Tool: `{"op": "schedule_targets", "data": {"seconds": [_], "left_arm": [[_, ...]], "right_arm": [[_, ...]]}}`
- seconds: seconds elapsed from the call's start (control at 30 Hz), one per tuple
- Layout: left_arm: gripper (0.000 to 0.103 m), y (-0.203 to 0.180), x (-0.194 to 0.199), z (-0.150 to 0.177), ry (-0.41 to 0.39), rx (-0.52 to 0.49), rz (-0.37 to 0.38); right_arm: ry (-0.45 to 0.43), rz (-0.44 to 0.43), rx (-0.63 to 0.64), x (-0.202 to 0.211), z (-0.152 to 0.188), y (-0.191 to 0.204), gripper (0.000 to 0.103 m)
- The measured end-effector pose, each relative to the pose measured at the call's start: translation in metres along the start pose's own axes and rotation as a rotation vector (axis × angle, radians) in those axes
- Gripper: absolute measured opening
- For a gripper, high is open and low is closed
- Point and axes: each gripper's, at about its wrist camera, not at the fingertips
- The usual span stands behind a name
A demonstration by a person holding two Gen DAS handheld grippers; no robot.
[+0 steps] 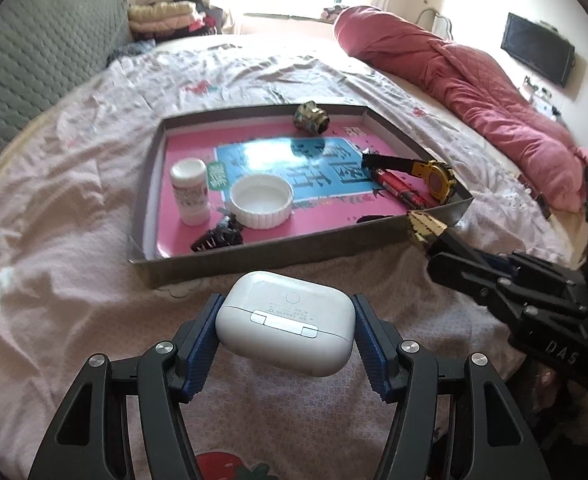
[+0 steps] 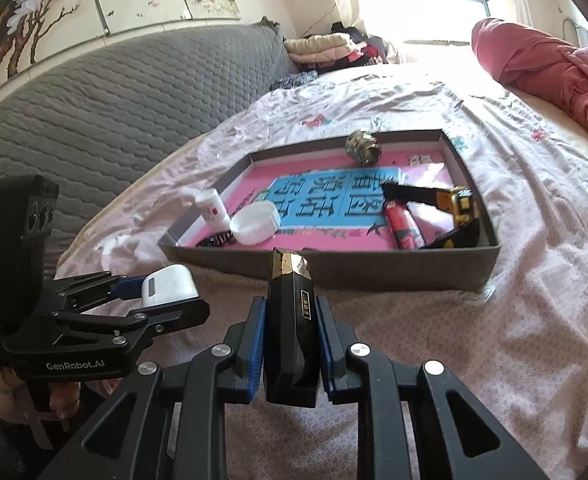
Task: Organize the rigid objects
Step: 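Carry the case with the left tool while the right tool carries the lighter over the tray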
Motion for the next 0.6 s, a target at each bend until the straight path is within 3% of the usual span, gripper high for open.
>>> {"op": "schedule_targets", "data": {"seconds": [0.6], "left_arm": [[0.064,-0.011,0.022,-0.019,-0.067,0.023,-0.038]], "right_arm": [[-0.106,0.042,-0.025,0.029,-0.009,-0.010,0.023]]}}
Point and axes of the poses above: each gripper's, at about its wrist camera, not at the fingertips, and x roughly against the way its jaws point, y to its left, z to its underside, and after that the axes turned 8 degrees about x, right-handed
